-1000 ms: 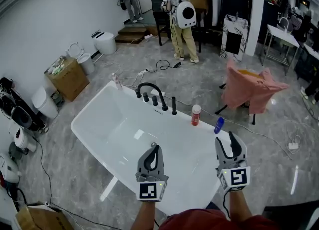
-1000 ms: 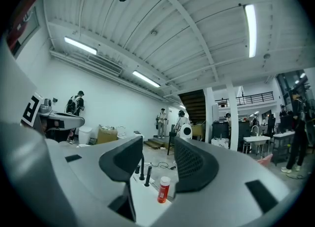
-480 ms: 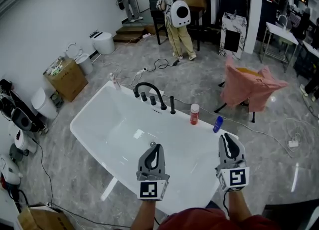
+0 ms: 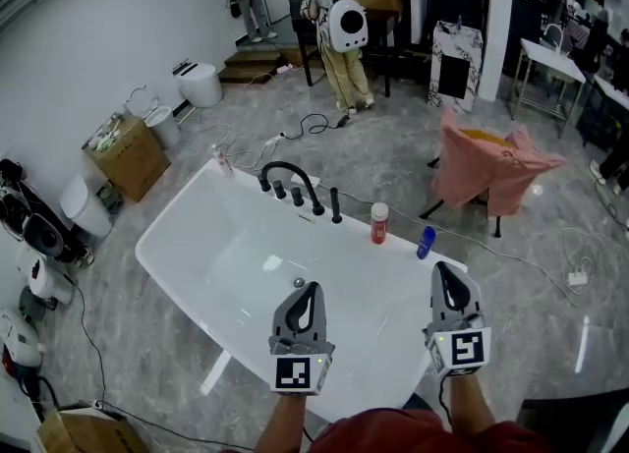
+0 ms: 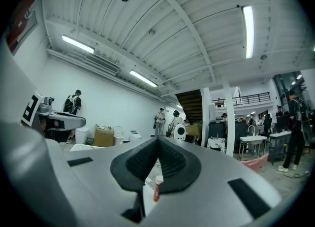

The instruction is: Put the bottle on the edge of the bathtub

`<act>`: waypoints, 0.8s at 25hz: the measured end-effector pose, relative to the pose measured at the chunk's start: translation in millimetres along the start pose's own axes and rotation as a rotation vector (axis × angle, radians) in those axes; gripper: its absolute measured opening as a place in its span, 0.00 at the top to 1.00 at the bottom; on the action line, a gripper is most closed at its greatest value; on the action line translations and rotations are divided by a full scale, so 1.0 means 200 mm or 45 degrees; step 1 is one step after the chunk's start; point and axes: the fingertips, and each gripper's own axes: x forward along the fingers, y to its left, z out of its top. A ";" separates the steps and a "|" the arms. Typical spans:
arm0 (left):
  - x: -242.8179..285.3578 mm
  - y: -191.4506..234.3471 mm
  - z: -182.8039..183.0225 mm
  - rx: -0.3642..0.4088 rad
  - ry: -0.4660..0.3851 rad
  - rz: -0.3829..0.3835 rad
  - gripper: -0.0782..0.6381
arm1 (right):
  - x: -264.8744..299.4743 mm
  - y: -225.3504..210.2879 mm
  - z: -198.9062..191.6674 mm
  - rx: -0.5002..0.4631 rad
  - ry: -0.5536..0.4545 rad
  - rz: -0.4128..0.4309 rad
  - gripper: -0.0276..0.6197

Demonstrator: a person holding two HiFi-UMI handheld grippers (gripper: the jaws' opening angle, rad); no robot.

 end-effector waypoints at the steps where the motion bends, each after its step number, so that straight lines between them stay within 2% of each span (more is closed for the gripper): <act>1: 0.01 -0.01 0.02 -0.002 -0.014 -0.004 0.88 | 0.00 0.00 0.00 0.000 0.001 -0.002 0.96; 13: 0.05 -0.07 0.01 0.010 0.008 -0.045 0.88 | 0.00 -0.05 -0.02 -0.018 0.021 -0.012 0.96; 20: 0.07 -0.08 -0.01 0.000 0.015 -0.037 0.88 | 0.00 -0.08 -0.06 -0.011 0.037 -0.018 0.96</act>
